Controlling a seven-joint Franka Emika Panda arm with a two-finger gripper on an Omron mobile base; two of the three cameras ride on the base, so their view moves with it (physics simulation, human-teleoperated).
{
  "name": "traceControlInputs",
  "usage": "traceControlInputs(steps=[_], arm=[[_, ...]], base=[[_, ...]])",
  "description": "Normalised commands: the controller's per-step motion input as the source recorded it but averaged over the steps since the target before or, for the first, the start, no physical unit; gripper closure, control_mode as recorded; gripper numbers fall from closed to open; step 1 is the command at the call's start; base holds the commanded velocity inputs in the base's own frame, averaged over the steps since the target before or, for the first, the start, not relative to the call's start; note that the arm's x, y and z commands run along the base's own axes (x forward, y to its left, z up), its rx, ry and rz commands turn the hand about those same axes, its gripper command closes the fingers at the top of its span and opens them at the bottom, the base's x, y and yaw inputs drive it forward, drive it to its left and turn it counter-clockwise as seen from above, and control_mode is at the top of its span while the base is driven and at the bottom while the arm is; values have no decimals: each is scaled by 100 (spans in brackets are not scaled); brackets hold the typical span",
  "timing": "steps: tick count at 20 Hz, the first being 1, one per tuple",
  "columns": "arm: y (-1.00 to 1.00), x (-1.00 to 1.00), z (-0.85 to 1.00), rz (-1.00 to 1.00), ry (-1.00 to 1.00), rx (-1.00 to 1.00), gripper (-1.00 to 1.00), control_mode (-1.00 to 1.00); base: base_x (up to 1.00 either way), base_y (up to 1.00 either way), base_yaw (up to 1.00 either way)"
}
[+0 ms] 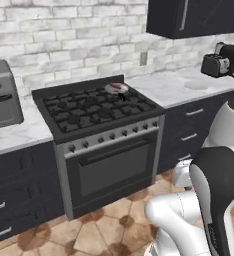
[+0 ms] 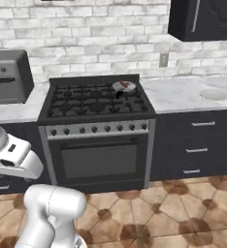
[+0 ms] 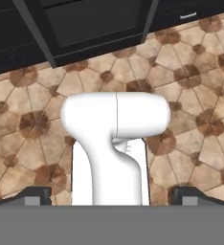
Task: Place the cold items (mango and lime) from the fridge in one tupperware on the dining counter. Place the warm items (hot dog and kebab skewer) in the stove area in another tupperware.
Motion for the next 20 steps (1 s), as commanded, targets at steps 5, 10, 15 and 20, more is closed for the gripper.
traceControlInputs(steps=[5, 10, 15, 20], arm=[[0, 0, 0, 0, 0, 0, -100, 100], [0, 0, 0, 0, 0, 0, -100, 100], [0, 0, 0, 0, 0, 0, -100, 100], [0, 0, 0, 0, 0, 0, -100, 100]], base=[[77, -74, 43], [82, -63, 33], [67, -52, 23], [47, -50, 13]])
